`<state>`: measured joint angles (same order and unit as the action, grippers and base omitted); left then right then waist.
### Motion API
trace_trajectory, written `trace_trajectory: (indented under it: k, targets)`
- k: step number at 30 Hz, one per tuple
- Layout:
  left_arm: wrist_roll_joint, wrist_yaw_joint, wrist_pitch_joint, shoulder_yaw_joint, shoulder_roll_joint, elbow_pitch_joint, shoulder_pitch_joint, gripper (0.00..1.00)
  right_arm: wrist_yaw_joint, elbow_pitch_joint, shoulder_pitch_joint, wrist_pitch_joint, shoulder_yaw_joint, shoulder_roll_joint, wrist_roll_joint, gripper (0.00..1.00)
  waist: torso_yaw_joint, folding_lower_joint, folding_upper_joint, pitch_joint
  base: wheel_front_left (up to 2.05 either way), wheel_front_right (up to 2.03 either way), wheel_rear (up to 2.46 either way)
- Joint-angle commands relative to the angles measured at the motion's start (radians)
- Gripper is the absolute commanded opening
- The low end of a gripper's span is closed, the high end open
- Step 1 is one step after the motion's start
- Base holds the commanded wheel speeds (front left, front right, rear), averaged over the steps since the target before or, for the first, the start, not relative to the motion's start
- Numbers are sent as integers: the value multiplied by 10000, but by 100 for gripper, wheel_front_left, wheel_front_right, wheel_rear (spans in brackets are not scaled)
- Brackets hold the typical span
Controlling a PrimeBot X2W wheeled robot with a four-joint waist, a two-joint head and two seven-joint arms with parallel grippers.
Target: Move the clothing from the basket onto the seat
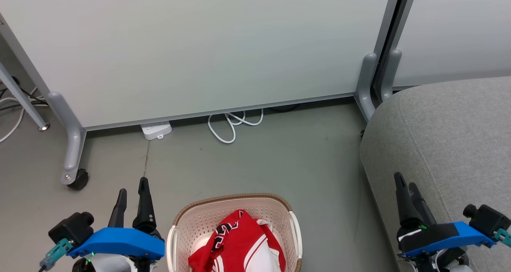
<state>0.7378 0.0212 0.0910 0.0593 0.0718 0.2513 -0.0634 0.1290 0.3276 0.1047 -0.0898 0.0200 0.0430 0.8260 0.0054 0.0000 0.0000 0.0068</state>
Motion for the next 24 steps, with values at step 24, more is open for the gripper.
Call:
trace_trajectory:
  k: [24]
  targets:
    - [-2840, -286, 765, 462, 141, 48, -322, 100, 18, 252, 486, -707, -12, 85, -3295, 100, 7, 0, 0, 32, 0, 0, 0]
